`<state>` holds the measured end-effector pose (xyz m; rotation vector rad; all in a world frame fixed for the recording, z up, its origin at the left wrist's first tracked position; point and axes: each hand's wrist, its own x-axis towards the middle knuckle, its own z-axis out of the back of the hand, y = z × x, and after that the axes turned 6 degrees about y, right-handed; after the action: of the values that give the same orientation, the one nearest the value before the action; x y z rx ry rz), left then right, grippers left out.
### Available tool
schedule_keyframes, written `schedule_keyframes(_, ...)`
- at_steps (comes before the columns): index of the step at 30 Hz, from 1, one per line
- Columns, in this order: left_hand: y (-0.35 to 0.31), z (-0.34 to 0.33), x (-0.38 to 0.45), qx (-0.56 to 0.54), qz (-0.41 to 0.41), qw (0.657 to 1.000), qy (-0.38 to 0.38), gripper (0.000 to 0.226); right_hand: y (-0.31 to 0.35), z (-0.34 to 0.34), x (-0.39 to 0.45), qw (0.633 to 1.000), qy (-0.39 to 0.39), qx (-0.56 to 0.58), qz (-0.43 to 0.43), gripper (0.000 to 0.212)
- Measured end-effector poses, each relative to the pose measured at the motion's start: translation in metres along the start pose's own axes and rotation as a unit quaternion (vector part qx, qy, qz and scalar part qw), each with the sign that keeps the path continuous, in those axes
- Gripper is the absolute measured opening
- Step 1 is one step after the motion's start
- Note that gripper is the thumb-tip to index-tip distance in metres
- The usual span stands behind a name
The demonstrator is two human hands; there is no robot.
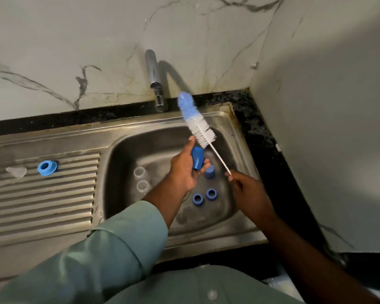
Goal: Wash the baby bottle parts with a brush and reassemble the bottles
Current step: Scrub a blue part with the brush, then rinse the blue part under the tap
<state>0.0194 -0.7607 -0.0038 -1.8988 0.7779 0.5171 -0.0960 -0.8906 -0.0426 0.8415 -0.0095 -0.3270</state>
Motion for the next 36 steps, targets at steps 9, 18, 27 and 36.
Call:
schedule_keyframes(9, 0.011, -0.062, 0.018, 0.049, 0.064, 0.995, 0.063, 0.026, -0.048, 0.055, 0.010, 0.977, -0.118, -0.121, -0.134, 0.024)
schedule_keyframes(18, 0.012, -0.066, 0.030, 0.150, 0.003, 0.988, 0.028, 0.023, -0.068, 0.065, 0.036, 0.941, -0.102, -0.298, -0.128, 0.017)
schedule_keyframes(27, -0.032, -0.005, 0.044, -0.038, -0.027, 0.997, -0.066, 0.056, 0.000, 0.024, 0.078, 0.982, -0.010, -0.171, 0.086, 0.018)
schedule_keyframes(36, -0.068, 0.060, 0.070, -0.117, -0.036, 0.989, -0.080, 0.042, 0.122, -0.056, 0.194, 0.980, 0.137, -0.056, 0.133, 0.045)
